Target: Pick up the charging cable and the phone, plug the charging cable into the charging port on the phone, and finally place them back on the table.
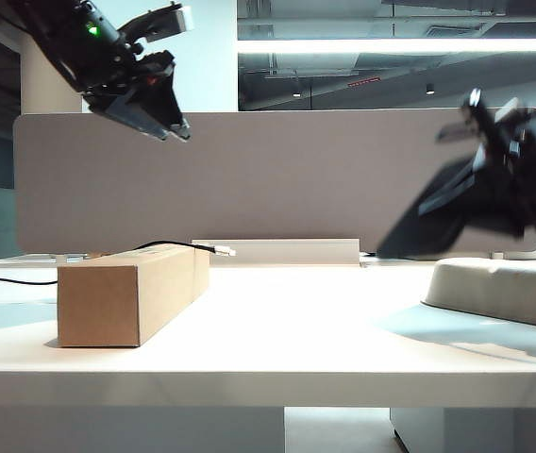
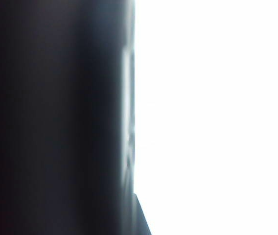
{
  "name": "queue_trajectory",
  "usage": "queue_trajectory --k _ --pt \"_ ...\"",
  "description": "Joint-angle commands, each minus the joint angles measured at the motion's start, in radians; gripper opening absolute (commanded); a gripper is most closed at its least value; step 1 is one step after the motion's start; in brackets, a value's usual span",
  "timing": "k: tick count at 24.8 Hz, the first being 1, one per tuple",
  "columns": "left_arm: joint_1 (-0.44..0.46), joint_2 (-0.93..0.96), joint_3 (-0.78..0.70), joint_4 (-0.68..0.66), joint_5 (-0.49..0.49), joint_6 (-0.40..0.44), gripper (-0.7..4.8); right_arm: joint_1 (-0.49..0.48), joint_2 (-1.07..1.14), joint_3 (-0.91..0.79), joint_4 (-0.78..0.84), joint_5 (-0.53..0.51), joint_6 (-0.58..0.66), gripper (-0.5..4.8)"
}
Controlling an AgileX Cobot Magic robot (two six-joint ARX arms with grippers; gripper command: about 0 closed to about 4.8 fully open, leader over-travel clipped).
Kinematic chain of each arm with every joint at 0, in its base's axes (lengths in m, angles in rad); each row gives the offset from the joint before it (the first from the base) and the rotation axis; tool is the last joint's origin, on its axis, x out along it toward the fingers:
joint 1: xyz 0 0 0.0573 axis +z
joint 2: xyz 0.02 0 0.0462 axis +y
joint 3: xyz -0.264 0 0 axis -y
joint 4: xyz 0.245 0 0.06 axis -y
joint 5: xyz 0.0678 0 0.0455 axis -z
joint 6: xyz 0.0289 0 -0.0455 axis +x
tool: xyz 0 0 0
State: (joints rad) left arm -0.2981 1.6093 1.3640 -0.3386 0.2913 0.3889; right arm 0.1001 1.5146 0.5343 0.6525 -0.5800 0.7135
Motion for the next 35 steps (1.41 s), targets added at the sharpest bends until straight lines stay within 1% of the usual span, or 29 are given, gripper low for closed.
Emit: queue_trajectory --k 1,6,7,9,12,14,15,16,17,19,21,23,26,28,31,35 --pt "-0.008 0.027 0.035 0.029 0.0 0.004 2.37 0.0 -0.087 0.009 0.028 -0.012 -0.011 -0.06" --pt "-0.028 0.108 0.122 -0.018 0.001 0.005 2.36 0.0 -0.211 0.009 0.005 -0.027 -0.014 -0.06" --pt "-0.032 0.154 0.179 -0.06 0.001 0.01 2.36 -0.001 -0.264 0.009 -0.024 -0.028 -0.034 -0.06" --pt "-0.047 0.219 0.253 -0.125 0.0 0.061 2.36 -0.001 -0.339 0.009 -0.094 -0.026 -0.094 -0.06" --pt "-0.06 0.273 0.309 -0.169 -0.013 0.113 2.35 -0.002 -0.409 0.009 -0.174 -0.025 -0.142 -0.06" --pt "-0.062 0.301 0.335 -0.185 -0.028 0.148 2.22 -0.002 -0.446 0.009 -0.213 -0.025 -0.163 -0.06" --pt "-0.066 0.312 0.343 -0.189 -0.045 0.176 2.03 -0.003 -0.467 0.009 -0.232 -0.025 -0.171 -0.06" --pt "-0.07 0.326 0.345 -0.189 -0.061 0.229 1.91 -0.003 -0.496 0.009 -0.256 -0.025 -0.172 -0.06" --pt "-0.07 0.332 0.345 -0.194 -0.072 0.265 1.68 -0.002 -0.511 0.009 -0.267 -0.025 -0.172 -0.06" --pt "-0.074 0.342 0.345 -0.198 -0.089 0.323 1.57 -0.002 -0.53 0.009 -0.278 -0.025 -0.173 -0.06" --pt "-0.08 0.353 0.345 -0.198 -0.119 0.376 1.57 -0.002 -0.545 0.009 -0.291 -0.026 -0.181 -0.06" --pt "-0.085 0.363 0.345 -0.201 -0.146 0.432 1.66 -0.002 -0.555 0.009 -0.307 -0.026 -0.196 -0.06" --pt "-0.095 0.377 0.345 -0.2 -0.169 0.496 2.26 -0.002 -0.561 0.009 -0.34 -0.029 -0.198 -0.06" --pt "-0.099 0.383 0.345 -0.202 -0.169 0.536 2.46 -0.002 -0.561 0.009 -0.362 -0.029 -0.199 -0.06" --pt "-0.107 0.396 0.346 -0.197 -0.191 0.58 2.49 -0.002 -0.561 0.009 -0.389 -0.029 -0.209 -0.06" --pt "-0.114 0.425 0.352 -0.198 -0.204 0.6 2.52 0.0 -0.562 0.009 -0.395 -0.029 -0.22 -0.06"
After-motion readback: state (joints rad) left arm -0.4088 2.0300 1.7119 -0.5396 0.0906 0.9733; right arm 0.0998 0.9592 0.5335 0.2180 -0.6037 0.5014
